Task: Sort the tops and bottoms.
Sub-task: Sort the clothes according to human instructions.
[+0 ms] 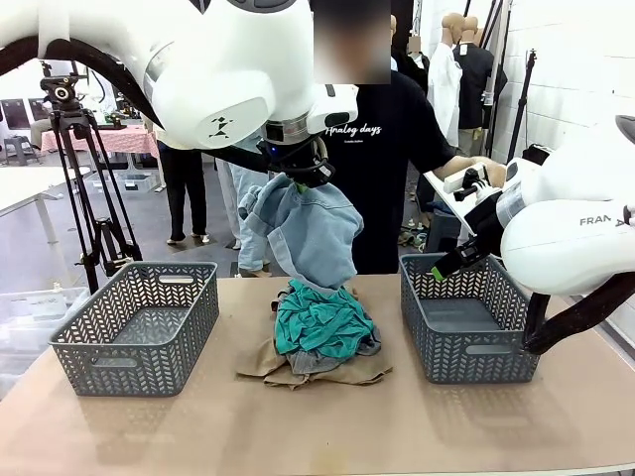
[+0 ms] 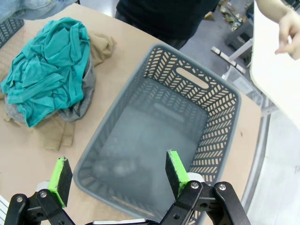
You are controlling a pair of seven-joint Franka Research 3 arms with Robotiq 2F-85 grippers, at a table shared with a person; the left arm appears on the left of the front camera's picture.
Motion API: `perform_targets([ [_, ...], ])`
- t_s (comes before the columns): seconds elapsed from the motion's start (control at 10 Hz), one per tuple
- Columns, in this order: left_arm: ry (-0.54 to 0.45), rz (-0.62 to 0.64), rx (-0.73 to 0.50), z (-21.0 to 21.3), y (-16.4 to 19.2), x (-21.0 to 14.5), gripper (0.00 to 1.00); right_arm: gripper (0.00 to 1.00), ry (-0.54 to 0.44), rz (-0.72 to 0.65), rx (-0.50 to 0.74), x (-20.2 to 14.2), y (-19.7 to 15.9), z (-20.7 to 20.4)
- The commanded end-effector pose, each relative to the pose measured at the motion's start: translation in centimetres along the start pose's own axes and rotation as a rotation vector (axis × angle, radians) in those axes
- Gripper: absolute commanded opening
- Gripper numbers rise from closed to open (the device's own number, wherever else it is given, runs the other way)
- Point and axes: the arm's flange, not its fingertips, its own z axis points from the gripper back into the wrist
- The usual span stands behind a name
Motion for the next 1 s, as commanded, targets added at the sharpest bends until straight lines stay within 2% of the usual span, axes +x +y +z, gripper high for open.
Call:
perform_targets([
  [0.0, -0.004, -0.003, -0.003, 0.55, 0.42, 0.23, 0.0, 1.0, -0.009, -0.004, -0.001, -0.01, -0.11, -0.29],
  [0.9, -0.004, -0.003, -0.003, 0.55, 0.42, 0.23, 0.0, 1.0, -0.009, -0.004, -0.001, -0.01, -0.11, -0.29],
])
